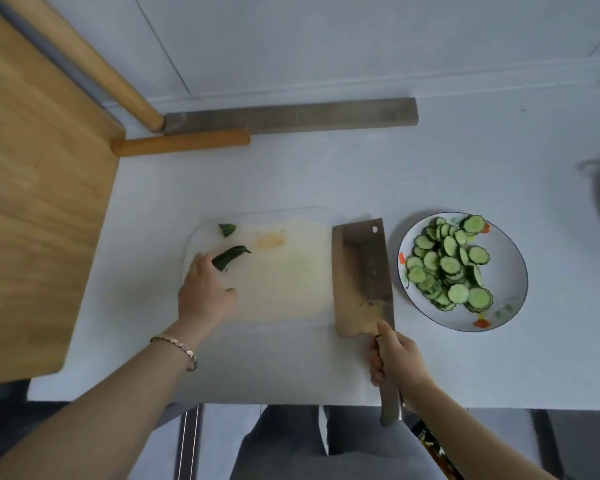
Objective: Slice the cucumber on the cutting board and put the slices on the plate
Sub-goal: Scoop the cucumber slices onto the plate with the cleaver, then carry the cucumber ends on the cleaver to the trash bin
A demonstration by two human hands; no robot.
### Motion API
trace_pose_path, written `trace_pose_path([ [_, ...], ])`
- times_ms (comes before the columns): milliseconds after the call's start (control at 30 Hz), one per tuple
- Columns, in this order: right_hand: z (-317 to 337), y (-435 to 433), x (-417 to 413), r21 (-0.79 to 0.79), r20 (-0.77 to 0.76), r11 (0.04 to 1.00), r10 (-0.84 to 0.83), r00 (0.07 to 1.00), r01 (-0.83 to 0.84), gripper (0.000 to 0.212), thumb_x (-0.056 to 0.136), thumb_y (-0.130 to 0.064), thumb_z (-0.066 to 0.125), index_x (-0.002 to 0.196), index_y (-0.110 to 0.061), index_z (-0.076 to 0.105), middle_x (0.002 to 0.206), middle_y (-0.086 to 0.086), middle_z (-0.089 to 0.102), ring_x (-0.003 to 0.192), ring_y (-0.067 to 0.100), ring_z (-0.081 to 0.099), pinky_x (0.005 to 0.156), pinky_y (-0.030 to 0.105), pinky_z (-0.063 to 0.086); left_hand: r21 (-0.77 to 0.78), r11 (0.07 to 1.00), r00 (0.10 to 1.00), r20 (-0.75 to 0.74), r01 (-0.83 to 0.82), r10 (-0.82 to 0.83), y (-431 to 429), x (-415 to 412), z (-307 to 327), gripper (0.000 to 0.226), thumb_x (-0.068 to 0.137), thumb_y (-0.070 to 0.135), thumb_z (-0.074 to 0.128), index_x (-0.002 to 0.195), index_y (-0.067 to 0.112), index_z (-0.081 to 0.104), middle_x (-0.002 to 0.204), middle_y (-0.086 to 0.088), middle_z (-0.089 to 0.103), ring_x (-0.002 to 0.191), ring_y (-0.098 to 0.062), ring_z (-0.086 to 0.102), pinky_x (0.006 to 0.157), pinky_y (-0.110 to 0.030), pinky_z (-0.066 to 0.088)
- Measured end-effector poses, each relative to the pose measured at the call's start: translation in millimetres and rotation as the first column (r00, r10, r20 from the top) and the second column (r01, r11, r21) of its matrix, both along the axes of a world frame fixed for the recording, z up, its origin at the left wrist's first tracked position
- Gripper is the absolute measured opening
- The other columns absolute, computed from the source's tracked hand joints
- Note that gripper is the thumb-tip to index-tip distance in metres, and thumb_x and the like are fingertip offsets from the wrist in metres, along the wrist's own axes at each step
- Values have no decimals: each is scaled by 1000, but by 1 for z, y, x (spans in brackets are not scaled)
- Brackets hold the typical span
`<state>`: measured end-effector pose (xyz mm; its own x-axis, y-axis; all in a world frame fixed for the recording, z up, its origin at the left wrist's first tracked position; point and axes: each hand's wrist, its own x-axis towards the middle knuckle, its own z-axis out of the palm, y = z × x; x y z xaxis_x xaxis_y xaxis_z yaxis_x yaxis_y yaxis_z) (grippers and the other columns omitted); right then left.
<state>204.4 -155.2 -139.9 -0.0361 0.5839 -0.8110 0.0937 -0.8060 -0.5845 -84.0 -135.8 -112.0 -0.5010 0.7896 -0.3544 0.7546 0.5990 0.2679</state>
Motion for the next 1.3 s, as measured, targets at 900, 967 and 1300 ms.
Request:
trace_pose_path([
  [900,4,20,-102,10,-23,974,226,974,-226,39,98,-30,42,70,-4,49,45,6,47,33,18,43,41,26,43,-106,993,996,70,-44,51,-2,-33,1,47,82,10,49,126,8,33,120,-16,56,93,-31,53,77,-36,42],
  [967,5,21,-111,12,-30,974,225,974,-225,38,98,-29,43,69,-4,49,43,5,47,33,18,42,40,25,43,-81,995,994,85,-57,64,2,-38,2,44,83,10,47,125,7,35,118,-18,58,90,-29,51,75,-34,39],
  [1300,2,27,-139,-10,-28,974,225,974,-225,37,98,-27,44,68,-4,49,41,4,46,34,19,41,40,26,41,-10,998,997,53,-54,55,18,-65,-9,41,82,11,42,123,15,44,95,-11,66,91,-32,59,73,-33,45],
])
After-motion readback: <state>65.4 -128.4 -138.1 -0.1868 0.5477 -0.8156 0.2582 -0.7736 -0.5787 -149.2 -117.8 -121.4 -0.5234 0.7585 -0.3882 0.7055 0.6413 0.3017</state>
